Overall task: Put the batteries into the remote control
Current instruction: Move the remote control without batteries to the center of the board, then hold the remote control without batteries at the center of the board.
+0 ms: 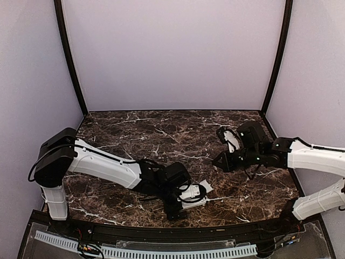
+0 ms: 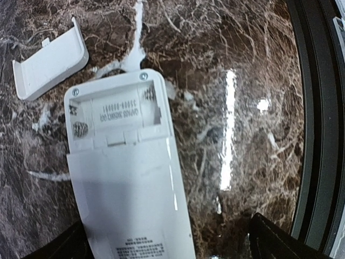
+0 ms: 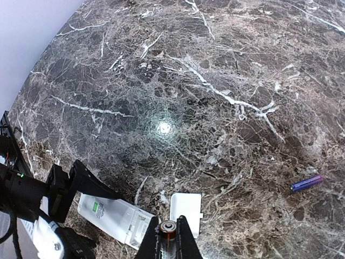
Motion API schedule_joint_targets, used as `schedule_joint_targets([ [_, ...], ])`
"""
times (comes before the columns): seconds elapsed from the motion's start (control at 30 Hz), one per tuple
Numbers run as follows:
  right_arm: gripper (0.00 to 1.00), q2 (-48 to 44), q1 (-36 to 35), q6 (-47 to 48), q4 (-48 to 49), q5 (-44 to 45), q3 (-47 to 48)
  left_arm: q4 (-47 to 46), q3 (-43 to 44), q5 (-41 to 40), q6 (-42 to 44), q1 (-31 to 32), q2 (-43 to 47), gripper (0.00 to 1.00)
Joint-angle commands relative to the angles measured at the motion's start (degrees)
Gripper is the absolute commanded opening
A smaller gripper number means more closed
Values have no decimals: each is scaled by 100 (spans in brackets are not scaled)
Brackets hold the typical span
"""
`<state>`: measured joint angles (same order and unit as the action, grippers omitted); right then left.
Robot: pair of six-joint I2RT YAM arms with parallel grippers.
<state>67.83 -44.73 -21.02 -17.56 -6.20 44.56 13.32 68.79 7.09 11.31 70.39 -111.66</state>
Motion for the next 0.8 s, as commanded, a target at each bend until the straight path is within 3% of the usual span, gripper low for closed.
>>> schedule_joint_targets([
  [0.0, 0, -269, -52, -456, 573, -155, -440, 138, -500, 123, -35, -38, 392, 99],
  [0.27, 0, -259, -469, -1292, 1365, 246, -1121, 94, -783, 332, 43, -347, 454, 98],
  [0.5, 0, 238, -1070, -1516, 1800, 597, -1192, -45, -1118, 423, -198, -351, 601, 89],
  [0.6, 0, 270, -1230, -1701, 2019, 779, -1258, -84, -1215, 398, -227, -351, 618, 78],
  [0.77, 0, 389, -1607, -2016, 2379, 1101, -1467, -315, -1317, 505, -325, -315, 614, 51],
])
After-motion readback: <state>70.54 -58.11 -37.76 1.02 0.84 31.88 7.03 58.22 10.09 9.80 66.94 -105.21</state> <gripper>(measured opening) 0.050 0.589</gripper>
